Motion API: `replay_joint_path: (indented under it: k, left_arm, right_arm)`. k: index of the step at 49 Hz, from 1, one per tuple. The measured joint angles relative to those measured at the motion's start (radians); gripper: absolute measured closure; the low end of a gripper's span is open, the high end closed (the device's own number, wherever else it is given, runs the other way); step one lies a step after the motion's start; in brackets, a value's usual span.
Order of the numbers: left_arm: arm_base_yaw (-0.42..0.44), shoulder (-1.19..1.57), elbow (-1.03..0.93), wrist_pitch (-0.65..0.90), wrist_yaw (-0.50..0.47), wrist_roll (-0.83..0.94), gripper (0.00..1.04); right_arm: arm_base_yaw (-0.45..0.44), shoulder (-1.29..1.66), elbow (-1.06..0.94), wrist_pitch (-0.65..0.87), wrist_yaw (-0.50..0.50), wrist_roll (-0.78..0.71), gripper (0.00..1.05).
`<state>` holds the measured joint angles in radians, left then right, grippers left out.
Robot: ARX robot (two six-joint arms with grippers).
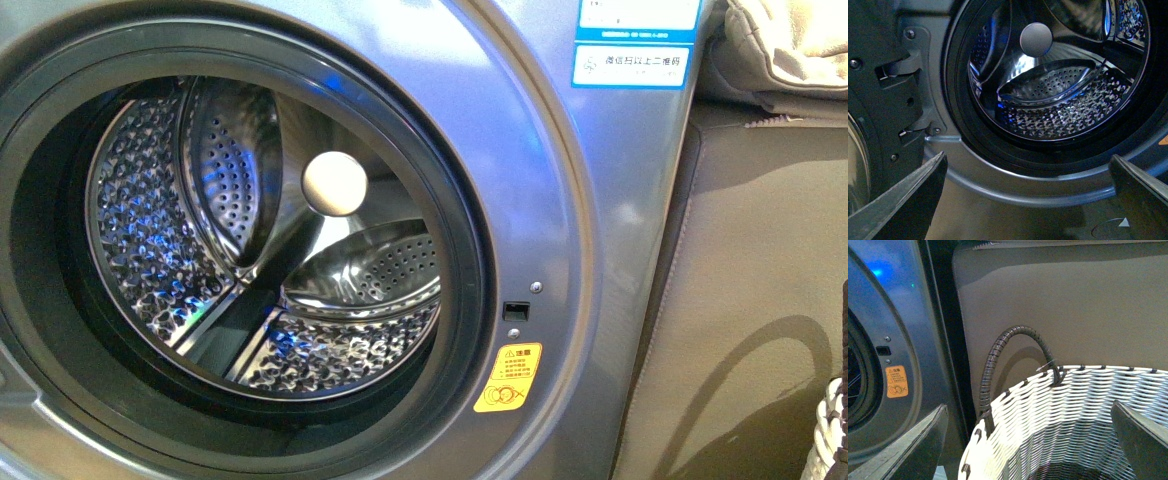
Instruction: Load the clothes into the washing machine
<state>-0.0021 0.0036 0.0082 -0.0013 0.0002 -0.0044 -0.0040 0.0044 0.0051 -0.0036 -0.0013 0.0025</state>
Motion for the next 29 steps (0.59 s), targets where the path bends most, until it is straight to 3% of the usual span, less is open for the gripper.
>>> replay_joint_path:
  k: [29]
  left_arm:
    - [0.000, 0.000, 0.000, 0.000, 0.000, 0.000, 0.06]
  right_arm:
    - [0.000, 0.000, 0.000, 0.000, 0.000, 0.000, 0.08]
